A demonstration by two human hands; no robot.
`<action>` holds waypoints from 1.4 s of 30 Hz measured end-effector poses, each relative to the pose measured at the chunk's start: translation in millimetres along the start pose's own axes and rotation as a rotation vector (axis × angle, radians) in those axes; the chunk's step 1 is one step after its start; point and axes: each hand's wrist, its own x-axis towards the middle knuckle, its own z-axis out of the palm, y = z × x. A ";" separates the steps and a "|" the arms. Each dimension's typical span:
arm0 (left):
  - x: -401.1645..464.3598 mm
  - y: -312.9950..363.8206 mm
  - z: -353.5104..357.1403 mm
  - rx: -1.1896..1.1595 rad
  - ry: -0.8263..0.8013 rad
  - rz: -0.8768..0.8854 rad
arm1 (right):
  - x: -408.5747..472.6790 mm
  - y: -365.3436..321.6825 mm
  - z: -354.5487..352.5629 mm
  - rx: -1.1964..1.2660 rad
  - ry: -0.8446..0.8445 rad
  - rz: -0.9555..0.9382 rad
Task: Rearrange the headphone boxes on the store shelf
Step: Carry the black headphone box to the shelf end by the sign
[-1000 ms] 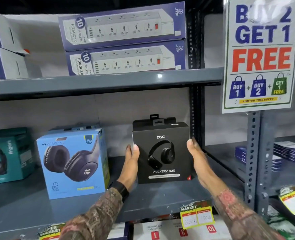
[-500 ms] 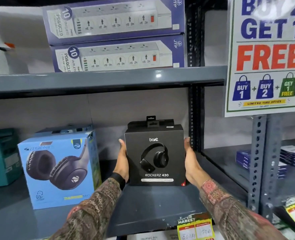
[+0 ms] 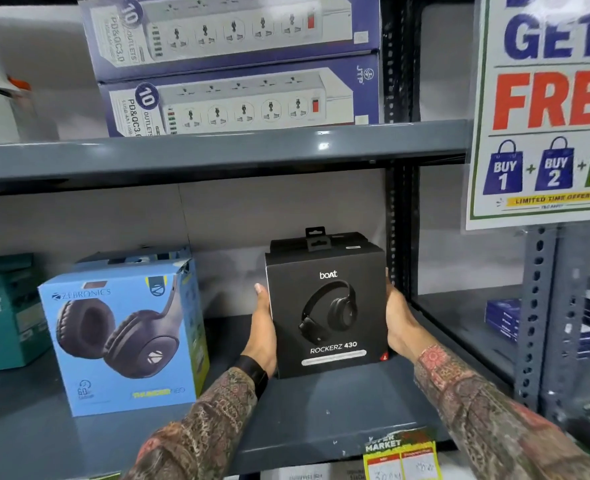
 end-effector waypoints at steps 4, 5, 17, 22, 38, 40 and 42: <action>0.0 -0.6 6.7 -0.023 -0.032 -0.040 | -2.5 -3.1 -7.5 0.045 0.015 0.013; -0.1 -0.2 9.7 -0.033 -0.017 -0.047 | -3.9 -4.0 -7.1 0.036 0.010 0.017; -2.9 -4.4 16.5 -0.018 0.084 -0.069 | -4.2 -6.8 2.4 0.014 0.098 0.033; -7.4 -0.8 26.7 0.050 0.181 -0.033 | 3.7 -5.4 3.6 0.054 0.234 0.021; 1.1 -5.6 8.2 0.103 0.132 -0.043 | 1.9 0.8 3.0 0.086 0.324 -0.036; -9.3 -1.1 8.0 0.124 0.115 -0.025 | -12.4 -3.0 1.3 0.052 0.419 -0.110; -32.2 7.8 4.2 0.203 0.120 0.051 | -34.9 -5.7 5.2 -0.101 0.638 -0.258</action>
